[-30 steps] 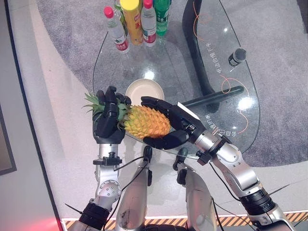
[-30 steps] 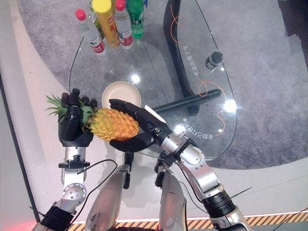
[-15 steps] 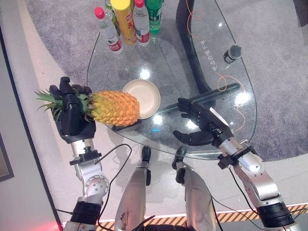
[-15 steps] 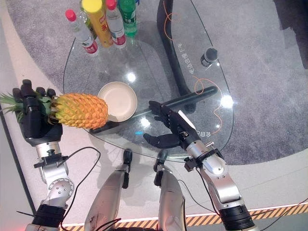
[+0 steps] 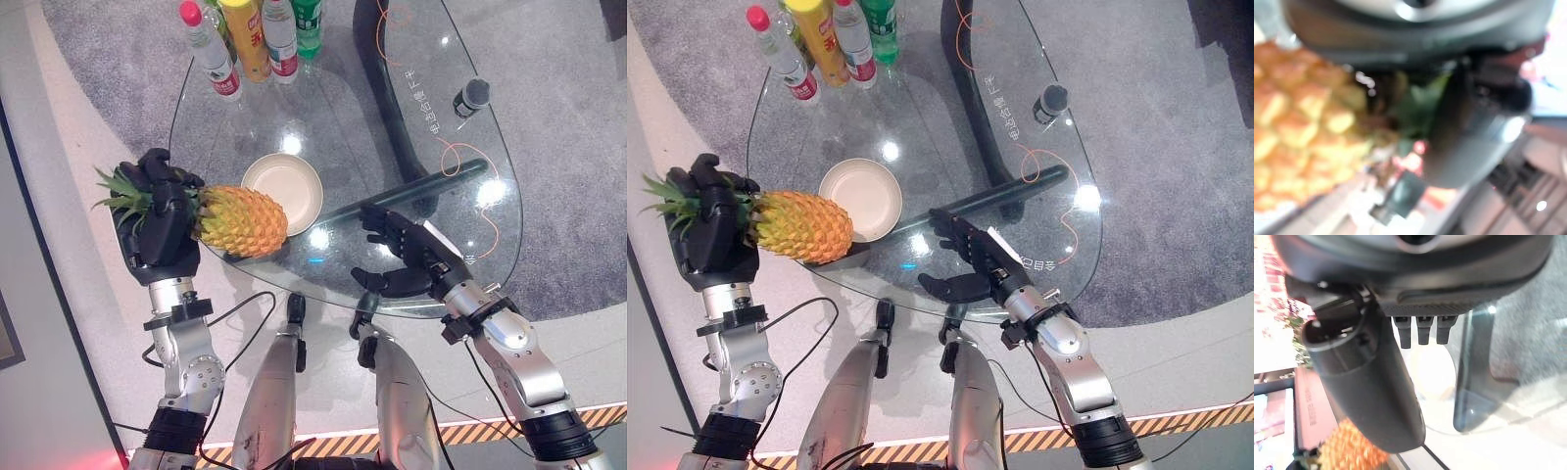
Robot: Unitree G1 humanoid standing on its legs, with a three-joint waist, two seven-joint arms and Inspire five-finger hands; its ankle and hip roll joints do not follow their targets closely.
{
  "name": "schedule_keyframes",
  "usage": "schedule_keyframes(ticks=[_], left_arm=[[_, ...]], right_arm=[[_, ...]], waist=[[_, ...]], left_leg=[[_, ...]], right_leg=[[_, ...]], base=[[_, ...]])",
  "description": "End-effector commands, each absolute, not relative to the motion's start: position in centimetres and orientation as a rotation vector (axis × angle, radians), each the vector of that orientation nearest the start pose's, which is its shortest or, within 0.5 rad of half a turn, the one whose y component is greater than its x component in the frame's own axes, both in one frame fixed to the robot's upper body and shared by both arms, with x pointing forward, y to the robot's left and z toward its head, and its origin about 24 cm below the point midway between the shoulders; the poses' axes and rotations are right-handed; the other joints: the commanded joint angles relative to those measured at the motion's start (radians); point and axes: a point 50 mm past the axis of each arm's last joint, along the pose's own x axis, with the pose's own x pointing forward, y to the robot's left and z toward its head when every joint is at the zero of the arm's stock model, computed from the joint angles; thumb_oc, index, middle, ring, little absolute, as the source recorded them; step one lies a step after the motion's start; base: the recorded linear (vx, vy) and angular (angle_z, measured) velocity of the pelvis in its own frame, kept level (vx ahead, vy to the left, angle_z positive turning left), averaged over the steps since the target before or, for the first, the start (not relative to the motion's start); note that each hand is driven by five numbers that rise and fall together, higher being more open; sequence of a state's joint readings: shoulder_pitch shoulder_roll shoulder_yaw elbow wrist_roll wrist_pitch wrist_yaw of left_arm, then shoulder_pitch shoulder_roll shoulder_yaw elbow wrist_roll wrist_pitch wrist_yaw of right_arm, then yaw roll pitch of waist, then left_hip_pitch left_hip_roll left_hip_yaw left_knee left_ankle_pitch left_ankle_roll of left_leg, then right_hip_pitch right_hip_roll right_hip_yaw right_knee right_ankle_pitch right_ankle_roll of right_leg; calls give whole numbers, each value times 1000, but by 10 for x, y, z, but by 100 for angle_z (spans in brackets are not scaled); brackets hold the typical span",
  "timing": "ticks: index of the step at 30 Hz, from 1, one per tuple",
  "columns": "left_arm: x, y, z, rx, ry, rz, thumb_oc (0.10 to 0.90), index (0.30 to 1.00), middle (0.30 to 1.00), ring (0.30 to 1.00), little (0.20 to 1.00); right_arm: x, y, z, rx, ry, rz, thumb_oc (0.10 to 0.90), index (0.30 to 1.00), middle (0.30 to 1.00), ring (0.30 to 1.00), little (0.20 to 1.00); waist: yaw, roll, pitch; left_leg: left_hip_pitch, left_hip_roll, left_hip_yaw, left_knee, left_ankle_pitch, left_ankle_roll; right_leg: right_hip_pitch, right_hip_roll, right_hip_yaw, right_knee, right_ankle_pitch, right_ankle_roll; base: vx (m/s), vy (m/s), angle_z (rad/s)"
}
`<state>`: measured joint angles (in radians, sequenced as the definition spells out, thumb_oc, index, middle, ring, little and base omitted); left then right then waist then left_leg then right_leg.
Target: Pick up the fruit to the plate
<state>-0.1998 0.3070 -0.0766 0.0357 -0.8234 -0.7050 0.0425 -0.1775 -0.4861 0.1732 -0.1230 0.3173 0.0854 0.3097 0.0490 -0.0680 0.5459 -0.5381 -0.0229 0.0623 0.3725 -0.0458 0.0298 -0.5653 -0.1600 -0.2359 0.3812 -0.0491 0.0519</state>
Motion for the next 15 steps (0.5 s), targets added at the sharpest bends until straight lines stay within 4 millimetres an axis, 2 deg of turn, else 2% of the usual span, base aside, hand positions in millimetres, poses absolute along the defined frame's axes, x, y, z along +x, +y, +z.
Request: schedule_keyframes(ticks=[1, 15], left_arm=[[249, 204, 207, -382, -1173, 3, 100, 300, 300, 300, 200], [264, 185, 227, -233, -1290, 111, 100, 300, 300, 300, 200]], right_arm=[[272, -145, 134, -181, -222, 665, 800, 900, 900, 900, 900], [279, -114, 108, -151, -34, 842, 800, 900, 900, 900, 900]], waist=[[-7, 14, -26], [-40, 11, -26]], left_leg=[[-13, -34, 30, 30, -51, 8], [-112, -40, 60, 50, -43, 1]], right_leg=[[-26, 55, 17, 82, 12, 45], [-130, 78, 56, 80, 34, 37]], base=[[-5, 60, -1], [-3, 63, -6]])
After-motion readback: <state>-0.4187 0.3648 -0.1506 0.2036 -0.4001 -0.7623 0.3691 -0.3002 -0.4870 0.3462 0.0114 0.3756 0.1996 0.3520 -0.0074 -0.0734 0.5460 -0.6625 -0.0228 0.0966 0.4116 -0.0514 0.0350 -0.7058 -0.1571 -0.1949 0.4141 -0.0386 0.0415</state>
